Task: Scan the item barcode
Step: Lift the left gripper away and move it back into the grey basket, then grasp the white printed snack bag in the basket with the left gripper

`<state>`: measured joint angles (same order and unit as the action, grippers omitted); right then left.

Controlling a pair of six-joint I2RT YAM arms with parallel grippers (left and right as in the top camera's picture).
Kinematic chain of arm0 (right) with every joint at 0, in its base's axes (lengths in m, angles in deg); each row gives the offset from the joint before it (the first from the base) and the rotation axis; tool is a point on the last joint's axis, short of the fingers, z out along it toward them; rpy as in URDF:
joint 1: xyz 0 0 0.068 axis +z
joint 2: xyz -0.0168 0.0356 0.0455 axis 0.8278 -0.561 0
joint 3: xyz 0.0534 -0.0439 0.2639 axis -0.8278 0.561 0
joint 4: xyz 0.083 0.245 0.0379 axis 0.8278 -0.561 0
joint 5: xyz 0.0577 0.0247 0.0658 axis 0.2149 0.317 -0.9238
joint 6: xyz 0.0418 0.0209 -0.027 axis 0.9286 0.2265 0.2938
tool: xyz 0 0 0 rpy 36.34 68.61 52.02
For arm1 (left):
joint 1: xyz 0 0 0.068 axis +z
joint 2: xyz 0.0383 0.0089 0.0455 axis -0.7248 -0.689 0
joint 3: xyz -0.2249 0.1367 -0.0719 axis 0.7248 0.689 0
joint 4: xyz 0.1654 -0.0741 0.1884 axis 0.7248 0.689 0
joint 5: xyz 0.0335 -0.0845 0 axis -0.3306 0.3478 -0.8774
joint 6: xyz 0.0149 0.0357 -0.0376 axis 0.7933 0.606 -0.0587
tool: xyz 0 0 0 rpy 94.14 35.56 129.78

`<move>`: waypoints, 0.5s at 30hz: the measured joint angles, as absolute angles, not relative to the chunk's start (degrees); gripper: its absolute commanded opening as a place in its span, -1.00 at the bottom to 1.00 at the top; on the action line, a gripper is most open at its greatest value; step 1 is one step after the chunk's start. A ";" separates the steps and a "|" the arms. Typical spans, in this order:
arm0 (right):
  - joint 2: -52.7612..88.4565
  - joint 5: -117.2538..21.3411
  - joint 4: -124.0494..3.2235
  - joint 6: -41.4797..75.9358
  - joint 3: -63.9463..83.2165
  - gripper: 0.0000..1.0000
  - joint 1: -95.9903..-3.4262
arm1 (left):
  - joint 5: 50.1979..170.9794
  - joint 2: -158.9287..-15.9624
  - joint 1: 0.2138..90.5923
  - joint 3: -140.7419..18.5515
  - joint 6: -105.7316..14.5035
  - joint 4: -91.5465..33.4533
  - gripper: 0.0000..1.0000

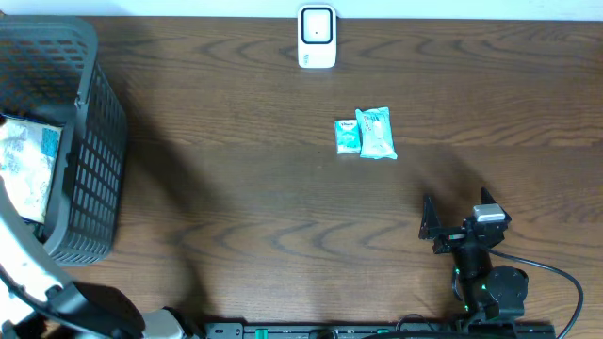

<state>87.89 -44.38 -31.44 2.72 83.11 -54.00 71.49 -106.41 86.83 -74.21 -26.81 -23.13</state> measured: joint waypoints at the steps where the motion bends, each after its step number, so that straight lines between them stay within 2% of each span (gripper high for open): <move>1: 87.89 -44.38 -31.44 2.72 83.11 0.99 -54.00 | 72.01 -107.41 86.83 -74.21 -25.89 -23.07 0.96; 7: 87.89 -44.38 -31.44 2.72 83.11 0.98 -54.02 | 73.72 -114.58 86.75 -72.88 -20.05 -23.00 0.96; 15: 87.89 -44.38 -31.46 2.69 83.11 0.99 -54.00 | 74.07 -116.64 85.17 -68.66 -12.29 -26.11 0.96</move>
